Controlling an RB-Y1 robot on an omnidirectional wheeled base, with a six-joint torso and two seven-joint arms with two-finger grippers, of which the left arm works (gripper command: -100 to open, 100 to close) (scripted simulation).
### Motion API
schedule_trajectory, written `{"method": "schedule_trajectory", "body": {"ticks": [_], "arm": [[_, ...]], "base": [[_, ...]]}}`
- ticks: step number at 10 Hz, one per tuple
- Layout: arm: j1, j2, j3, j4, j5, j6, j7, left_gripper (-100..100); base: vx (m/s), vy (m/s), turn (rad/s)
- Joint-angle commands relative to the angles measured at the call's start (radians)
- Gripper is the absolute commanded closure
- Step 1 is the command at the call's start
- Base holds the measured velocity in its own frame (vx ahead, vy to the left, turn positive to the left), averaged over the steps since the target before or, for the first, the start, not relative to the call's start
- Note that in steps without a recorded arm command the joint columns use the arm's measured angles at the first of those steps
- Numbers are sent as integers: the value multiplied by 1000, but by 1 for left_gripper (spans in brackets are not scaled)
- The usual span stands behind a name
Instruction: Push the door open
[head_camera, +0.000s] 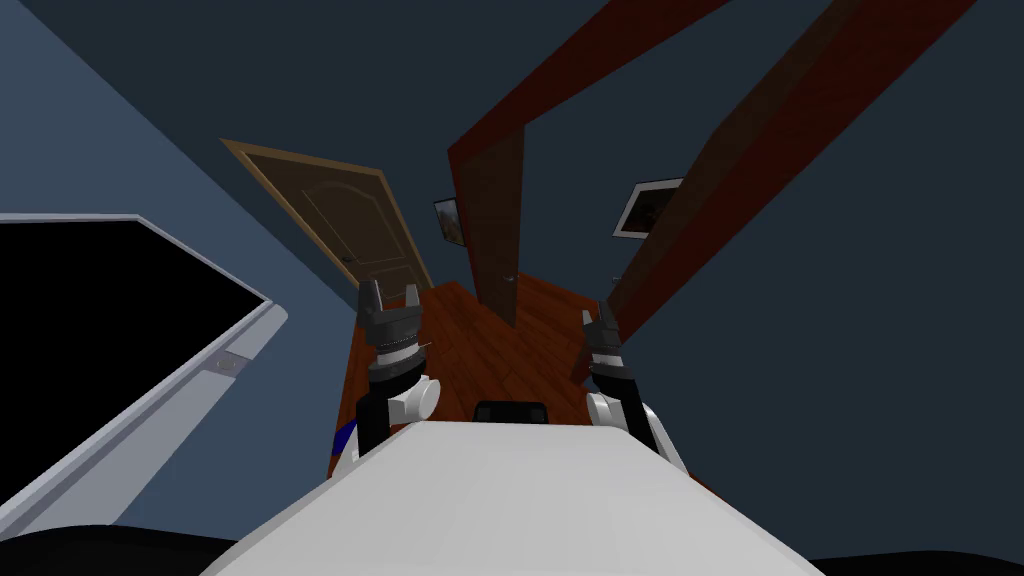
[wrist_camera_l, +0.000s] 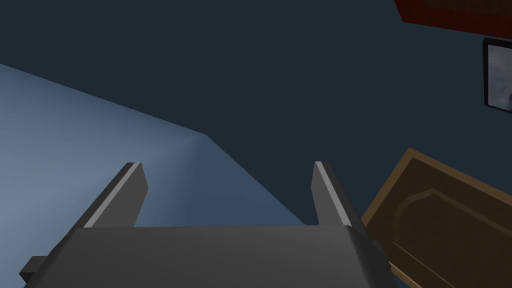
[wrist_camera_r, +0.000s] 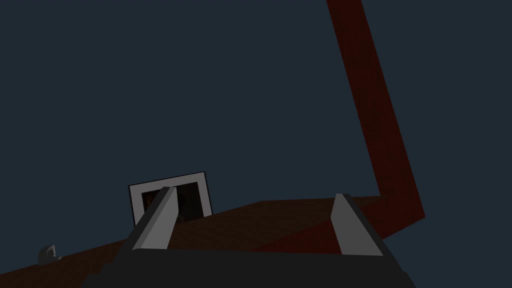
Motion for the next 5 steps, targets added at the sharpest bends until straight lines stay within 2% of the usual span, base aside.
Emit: {"method": "schedule_trajectory", "body": {"ticks": [1, 5], "arm": [[-10, 9, -6, 28, -5, -3, 5, -100], [-37, 26, -23, 100, -19, -9, 20, -100]], "base": [[56, 15, -29], [121, 33, -19]]}}
